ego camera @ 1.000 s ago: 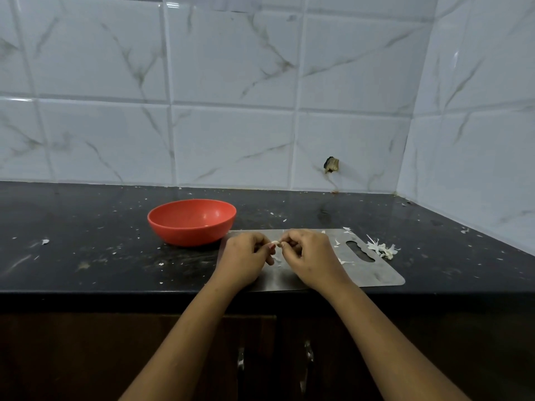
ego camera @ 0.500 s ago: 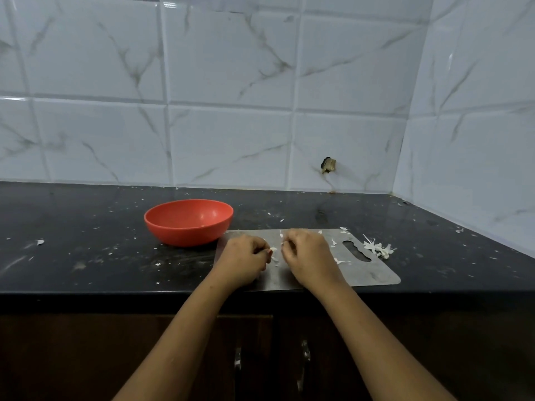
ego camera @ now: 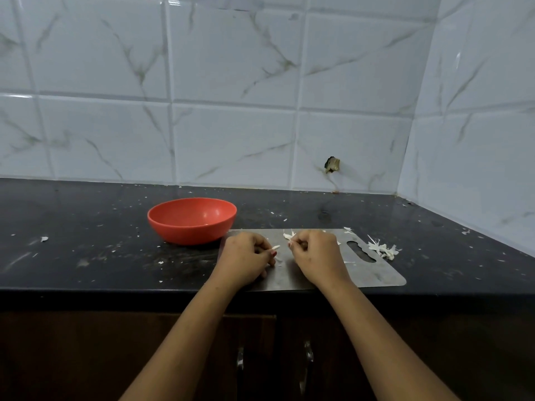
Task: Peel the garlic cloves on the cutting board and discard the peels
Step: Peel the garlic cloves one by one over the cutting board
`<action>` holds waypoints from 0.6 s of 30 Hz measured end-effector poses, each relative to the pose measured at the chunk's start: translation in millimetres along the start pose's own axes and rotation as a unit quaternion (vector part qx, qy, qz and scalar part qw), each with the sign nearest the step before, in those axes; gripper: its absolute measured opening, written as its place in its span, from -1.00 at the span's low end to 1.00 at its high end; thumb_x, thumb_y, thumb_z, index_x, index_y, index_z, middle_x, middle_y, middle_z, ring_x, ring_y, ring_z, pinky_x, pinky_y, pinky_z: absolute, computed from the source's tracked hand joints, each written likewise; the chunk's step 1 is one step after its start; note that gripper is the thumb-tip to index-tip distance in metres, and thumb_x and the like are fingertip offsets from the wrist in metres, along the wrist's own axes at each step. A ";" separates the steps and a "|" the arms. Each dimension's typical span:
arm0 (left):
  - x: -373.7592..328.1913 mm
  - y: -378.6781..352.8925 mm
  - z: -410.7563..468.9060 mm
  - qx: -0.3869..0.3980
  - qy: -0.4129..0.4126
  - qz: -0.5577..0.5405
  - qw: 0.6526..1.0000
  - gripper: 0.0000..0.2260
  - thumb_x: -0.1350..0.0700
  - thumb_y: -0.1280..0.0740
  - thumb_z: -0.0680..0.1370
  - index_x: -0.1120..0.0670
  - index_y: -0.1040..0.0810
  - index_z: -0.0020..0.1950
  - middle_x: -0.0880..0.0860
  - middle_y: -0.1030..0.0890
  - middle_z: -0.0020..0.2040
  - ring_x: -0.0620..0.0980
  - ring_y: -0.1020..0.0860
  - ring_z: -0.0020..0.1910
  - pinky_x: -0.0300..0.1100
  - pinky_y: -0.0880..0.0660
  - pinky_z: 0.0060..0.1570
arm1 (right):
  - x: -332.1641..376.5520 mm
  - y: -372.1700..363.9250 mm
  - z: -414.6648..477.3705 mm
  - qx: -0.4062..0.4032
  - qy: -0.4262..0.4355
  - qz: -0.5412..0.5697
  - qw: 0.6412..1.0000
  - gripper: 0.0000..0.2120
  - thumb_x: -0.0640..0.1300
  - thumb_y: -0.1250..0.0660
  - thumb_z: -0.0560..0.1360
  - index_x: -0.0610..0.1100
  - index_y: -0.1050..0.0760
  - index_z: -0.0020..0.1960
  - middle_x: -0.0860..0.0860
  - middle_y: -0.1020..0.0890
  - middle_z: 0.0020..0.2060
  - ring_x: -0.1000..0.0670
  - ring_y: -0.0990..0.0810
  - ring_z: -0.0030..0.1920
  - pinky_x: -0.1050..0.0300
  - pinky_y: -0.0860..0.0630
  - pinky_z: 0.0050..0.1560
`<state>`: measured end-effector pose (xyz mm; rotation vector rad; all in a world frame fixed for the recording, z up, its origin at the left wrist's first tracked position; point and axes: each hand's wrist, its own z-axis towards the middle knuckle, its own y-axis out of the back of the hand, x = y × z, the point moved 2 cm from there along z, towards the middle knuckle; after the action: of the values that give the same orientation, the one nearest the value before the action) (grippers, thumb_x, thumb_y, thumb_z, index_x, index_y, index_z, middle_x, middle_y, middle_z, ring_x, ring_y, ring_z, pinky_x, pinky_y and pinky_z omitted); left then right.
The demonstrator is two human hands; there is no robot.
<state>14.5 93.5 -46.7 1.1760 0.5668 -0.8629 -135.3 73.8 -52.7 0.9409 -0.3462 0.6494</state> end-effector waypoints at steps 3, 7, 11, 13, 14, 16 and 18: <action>0.5 -0.3 0.0 -0.005 -0.004 0.005 1.000 -0.93 0.18 -0.38 0.53 0.15 -0.63 -0.12 -0.01 -0.68 -0.27 -0.25 -0.51 -0.55 -0.39 -0.50 -0.41 | -2.8 -1.6 0.2 0.005 -0.026 -0.002 1.000 -0.94 -0.16 -0.46 0.43 -0.15 -0.61 -0.18 -0.02 -0.65 -0.31 0.00 -0.61 -0.23 0.18 -0.52 -0.16; 1.8 -0.5 -0.3 -0.016 -0.006 0.003 1.000 -0.95 0.19 -0.43 0.49 0.15 -0.62 -0.15 0.04 -0.68 -0.28 -0.21 -0.52 -0.54 -0.33 -0.53 -0.39 | -2.7 -1.2 0.3 0.004 -0.002 0.020 1.000 -0.87 -0.26 -0.31 0.51 -0.12 -0.62 -0.03 -0.01 -0.66 -0.18 0.01 -0.62 -0.18 0.22 -0.50 -0.14; 2.4 -0.4 -0.7 -0.021 -0.015 0.001 1.000 -0.92 0.19 -0.45 0.48 0.12 -0.60 -0.19 0.03 -0.67 -0.32 -0.20 -0.52 -0.54 -0.32 -0.53 -0.38 | 2.6 0.5 -1.9 0.084 0.045 0.129 0.987 -0.83 -0.23 -0.34 0.54 -0.08 -0.65 0.08 0.10 -0.64 -0.24 0.21 -0.60 -0.27 0.37 -0.49 -0.23; 2.3 -0.4 -0.8 -0.027 -0.021 -0.002 0.999 -0.92 0.18 -0.45 0.48 0.13 -0.60 -0.19 0.02 -0.65 -0.36 -0.18 -0.54 -0.53 -0.34 -0.52 -0.40 | 2.4 -0.2 -1.3 0.115 0.049 0.150 0.981 -0.87 -0.23 -0.40 0.50 -0.11 -0.67 0.02 0.11 -0.65 -0.28 0.28 -0.58 -0.32 0.44 -0.44 -0.25; 2.5 -0.3 -0.6 -0.030 -0.021 -0.008 0.999 -0.92 0.18 -0.46 0.47 0.14 -0.60 -0.19 0.02 -0.64 -0.39 -0.16 -0.55 -0.52 -0.34 -0.51 -0.41 | 1.7 -0.1 -0.8 0.115 0.046 0.163 0.979 -0.90 -0.23 -0.43 0.48 -0.10 -0.67 -0.02 0.08 -0.67 -0.29 0.27 -0.57 -0.34 0.43 -0.45 -0.25; 3.1 0.2 0.2 -0.029 -0.014 -0.035 0.999 -0.95 0.21 -0.46 0.47 0.16 -0.61 -0.15 0.05 -0.65 -0.38 -0.11 -0.58 -0.50 -0.31 -0.52 -0.42 | 0.0 0.7 -0.7 0.107 0.036 0.199 0.973 -0.91 -0.25 -0.45 0.46 -0.08 -0.67 -0.10 0.03 -0.67 -0.33 0.23 -0.57 -0.37 0.37 -0.47 -0.26; 3.7 0.9 1.2 -0.017 -0.009 -0.070 0.997 -0.98 0.25 -0.44 0.48 0.17 -0.62 -0.12 0.07 -0.67 -0.32 -0.09 -0.59 -0.48 -0.27 -0.53 -0.44 | -1.1 1.5 -1.4 0.100 0.020 0.229 0.968 -0.88 -0.27 -0.45 0.46 -0.06 -0.64 -0.14 0.04 -0.65 -0.37 0.21 -0.57 -0.38 0.34 -0.48 -0.28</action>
<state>17.3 91.4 -48.7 1.1072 0.6531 -0.9790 -137.1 75.2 -53.1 1.0477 -0.4751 1.1418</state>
